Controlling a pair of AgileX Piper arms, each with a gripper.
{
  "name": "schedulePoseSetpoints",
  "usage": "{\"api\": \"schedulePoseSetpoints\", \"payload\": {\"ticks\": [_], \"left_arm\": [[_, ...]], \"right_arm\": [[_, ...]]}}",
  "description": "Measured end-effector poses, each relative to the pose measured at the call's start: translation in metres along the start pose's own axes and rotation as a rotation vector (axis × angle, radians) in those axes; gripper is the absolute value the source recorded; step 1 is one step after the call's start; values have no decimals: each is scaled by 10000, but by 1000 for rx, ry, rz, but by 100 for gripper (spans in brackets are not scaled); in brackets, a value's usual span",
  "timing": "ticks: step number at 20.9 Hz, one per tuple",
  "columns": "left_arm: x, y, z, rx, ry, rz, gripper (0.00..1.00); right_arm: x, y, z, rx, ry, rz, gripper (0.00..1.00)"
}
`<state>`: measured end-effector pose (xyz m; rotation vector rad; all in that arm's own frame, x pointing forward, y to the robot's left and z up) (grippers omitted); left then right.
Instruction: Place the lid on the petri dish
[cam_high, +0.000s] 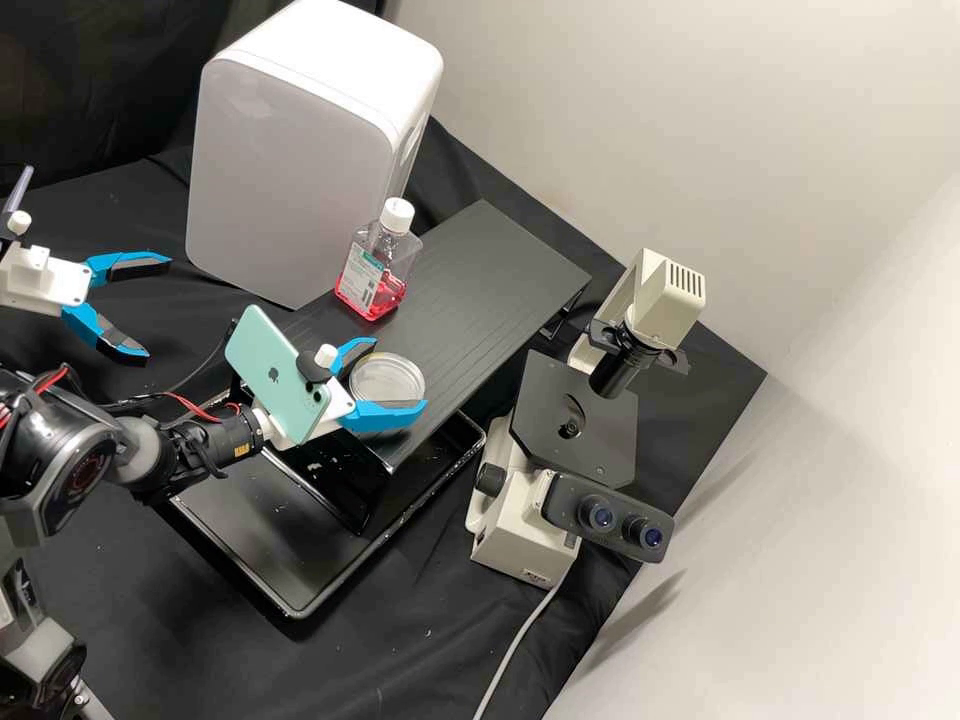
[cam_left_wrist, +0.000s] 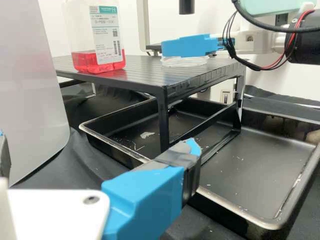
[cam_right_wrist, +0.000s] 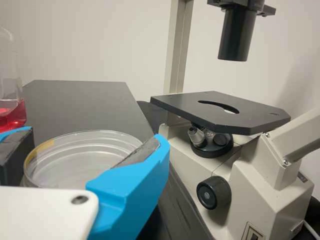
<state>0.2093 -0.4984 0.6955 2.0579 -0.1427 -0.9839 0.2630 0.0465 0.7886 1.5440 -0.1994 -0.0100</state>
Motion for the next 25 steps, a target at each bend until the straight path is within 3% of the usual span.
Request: {"api": "schedulePoseSetpoints", "payload": {"ticks": [10, 25], "left_arm": [[0, 0, 0, 0, 0, 0, 100], [0, 0, 0, 0, 0, 0, 100]], "right_arm": [[-27, -54, -54, 3, 19, -20, 0], [-20, -40, -39, -4, 13, -14, 0]]}}
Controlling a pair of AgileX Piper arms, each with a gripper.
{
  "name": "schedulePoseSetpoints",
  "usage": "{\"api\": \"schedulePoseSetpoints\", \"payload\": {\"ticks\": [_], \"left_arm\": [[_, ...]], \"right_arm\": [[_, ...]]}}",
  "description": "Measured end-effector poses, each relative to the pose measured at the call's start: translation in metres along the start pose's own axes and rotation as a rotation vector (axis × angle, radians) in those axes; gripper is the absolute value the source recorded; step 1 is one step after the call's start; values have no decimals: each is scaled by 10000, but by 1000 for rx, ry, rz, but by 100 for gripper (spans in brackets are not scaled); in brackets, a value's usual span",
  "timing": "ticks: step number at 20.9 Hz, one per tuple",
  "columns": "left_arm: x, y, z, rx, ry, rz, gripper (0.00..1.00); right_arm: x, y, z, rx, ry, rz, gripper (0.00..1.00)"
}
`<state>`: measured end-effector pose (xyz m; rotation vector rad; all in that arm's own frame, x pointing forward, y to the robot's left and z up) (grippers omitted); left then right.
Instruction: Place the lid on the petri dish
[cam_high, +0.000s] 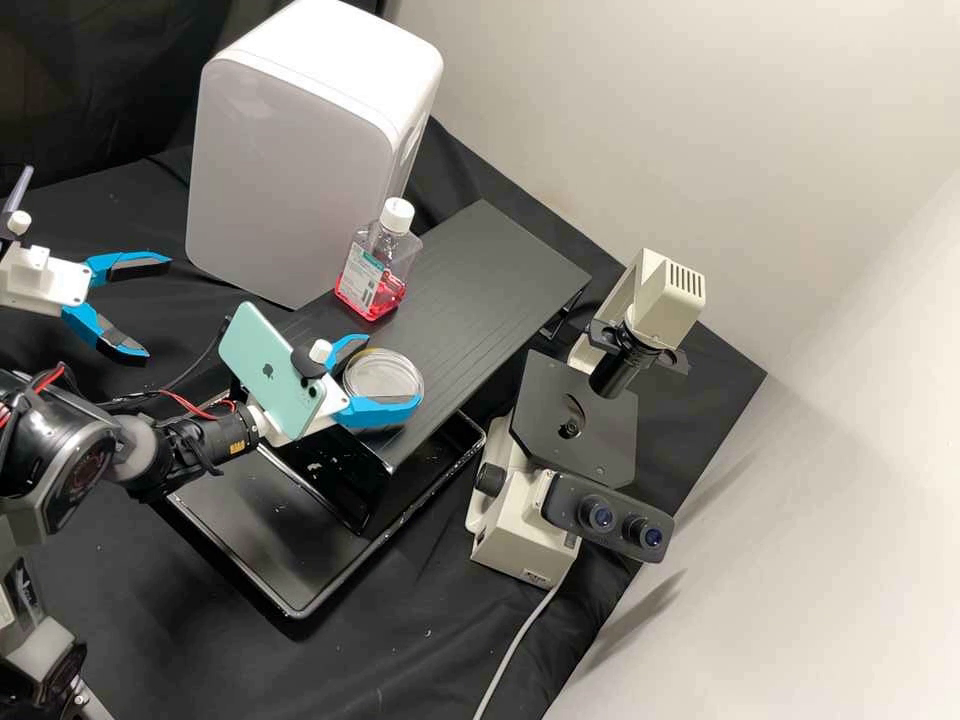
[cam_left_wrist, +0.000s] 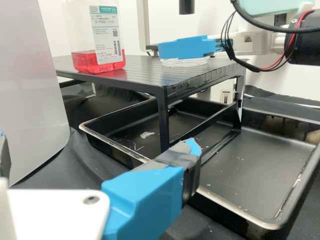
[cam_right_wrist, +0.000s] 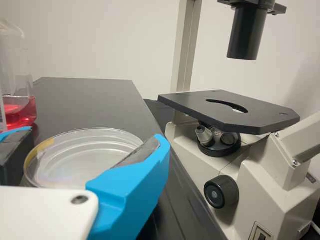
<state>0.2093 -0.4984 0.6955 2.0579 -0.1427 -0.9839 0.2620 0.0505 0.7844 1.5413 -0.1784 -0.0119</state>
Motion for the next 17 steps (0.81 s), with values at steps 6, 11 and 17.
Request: {"api": "schedulePoseSetpoints", "payload": {"ticks": [6, 11, 17], "left_arm": [[4, -14, -4, -3, 1, -6, 100], [4, -14, -4, -3, 1, -6, 100], [4, -14, -4, -3, 1, -6, 100]], "right_arm": [[3, 7, 7, 0, -3, 3, 100], [3, -17, 22, 1, -19, -24, 100], [2, -21, 24, 1, -21, -28, 100]]}}
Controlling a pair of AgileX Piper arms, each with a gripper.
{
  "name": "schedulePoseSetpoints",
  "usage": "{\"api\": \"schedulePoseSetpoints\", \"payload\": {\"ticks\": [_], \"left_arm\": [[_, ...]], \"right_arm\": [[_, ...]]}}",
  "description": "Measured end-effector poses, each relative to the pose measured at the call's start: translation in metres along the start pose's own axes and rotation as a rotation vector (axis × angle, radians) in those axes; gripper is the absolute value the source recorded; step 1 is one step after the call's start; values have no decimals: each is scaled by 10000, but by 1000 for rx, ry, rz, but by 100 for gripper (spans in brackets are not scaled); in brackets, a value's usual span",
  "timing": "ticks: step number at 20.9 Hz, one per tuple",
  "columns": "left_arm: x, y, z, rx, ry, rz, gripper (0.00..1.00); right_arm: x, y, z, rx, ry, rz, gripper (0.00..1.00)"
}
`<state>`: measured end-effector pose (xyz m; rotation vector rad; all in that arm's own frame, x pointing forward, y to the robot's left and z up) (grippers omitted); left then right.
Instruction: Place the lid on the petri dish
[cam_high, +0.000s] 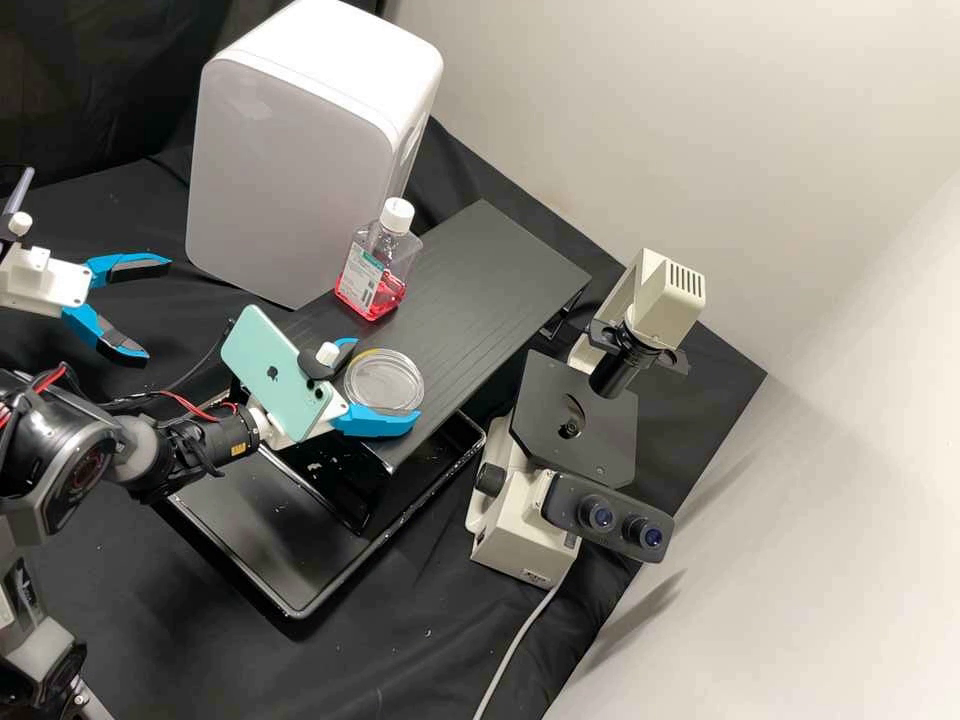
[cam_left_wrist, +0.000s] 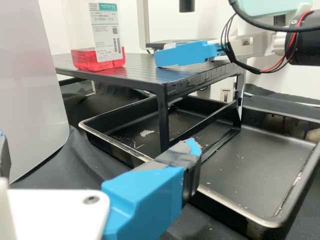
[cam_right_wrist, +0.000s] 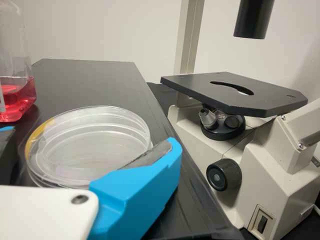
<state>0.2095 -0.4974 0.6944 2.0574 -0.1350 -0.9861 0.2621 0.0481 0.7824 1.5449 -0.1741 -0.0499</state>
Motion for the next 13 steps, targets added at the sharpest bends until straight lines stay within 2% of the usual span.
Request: {"api": "schedulePoseSetpoints", "payload": {"ticks": [7, 8, 13], "left_arm": [[0, 0, 0, 0, 0, 0, 100], [0, 0, 0, 0, 0, 0, 100], [17, 16, -5, 3, -1, 7, 100]], "right_arm": [[-4, -2, 4, -1, -1, -1, 100], [-8, -4, 10, -2, -3, -3, 0], [-32, -8, 35, -8, -5, -1, 0]]}}
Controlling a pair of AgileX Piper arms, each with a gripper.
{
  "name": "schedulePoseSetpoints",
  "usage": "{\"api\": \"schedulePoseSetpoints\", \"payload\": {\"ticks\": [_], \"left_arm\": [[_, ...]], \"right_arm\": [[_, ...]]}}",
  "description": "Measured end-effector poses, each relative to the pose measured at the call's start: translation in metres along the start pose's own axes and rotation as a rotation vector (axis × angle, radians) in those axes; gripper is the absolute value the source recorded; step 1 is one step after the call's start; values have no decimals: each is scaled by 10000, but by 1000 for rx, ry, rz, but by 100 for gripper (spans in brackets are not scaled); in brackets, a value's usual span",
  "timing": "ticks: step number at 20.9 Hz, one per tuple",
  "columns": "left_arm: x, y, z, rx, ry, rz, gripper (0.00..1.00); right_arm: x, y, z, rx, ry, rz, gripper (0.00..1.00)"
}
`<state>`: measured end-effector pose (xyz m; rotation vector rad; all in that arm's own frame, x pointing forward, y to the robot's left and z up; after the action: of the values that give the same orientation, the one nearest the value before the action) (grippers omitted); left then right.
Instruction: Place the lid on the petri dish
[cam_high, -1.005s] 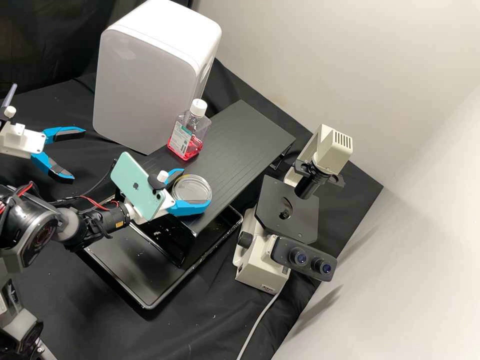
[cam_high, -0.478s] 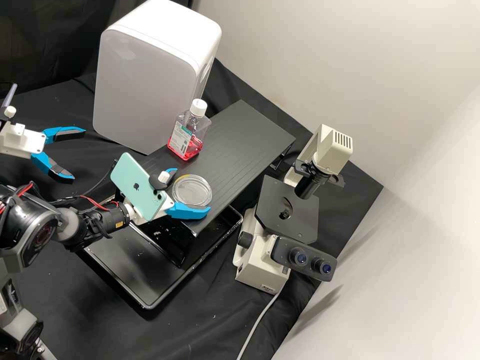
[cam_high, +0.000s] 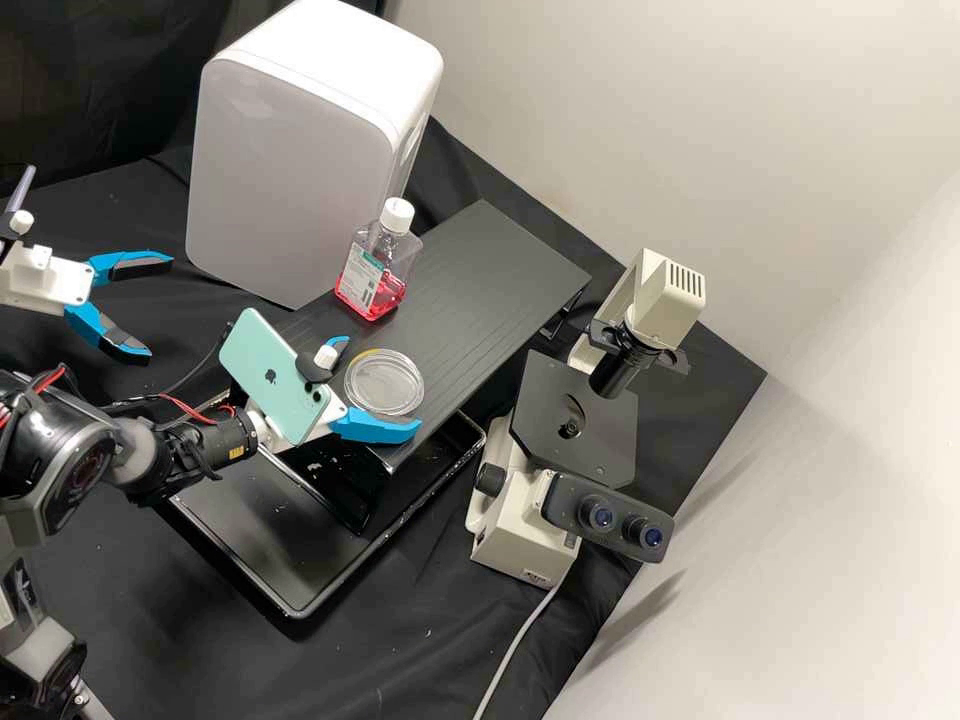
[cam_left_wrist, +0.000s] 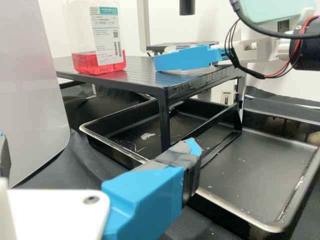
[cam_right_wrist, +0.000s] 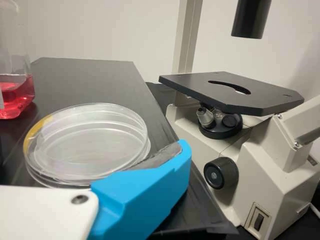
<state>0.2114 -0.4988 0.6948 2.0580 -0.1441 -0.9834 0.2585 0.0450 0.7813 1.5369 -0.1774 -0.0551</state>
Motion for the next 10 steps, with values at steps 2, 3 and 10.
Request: {"api": "schedulePoseSetpoints", "payload": {"ticks": [2, 3, 10], "left_arm": [[0, 0, 0, 0, 0, 0, 100], [0, 0, 0, 0, 0, 0, 100], [0, 0, 0, 0, 0, 0, 100]], "right_arm": [[-1, 1, 0, 0, 1, 1, 0], [-1, 1, 0, 0, 1, 1, 0], [-4, 9, -6, 2, 3, 4, 0]]}}
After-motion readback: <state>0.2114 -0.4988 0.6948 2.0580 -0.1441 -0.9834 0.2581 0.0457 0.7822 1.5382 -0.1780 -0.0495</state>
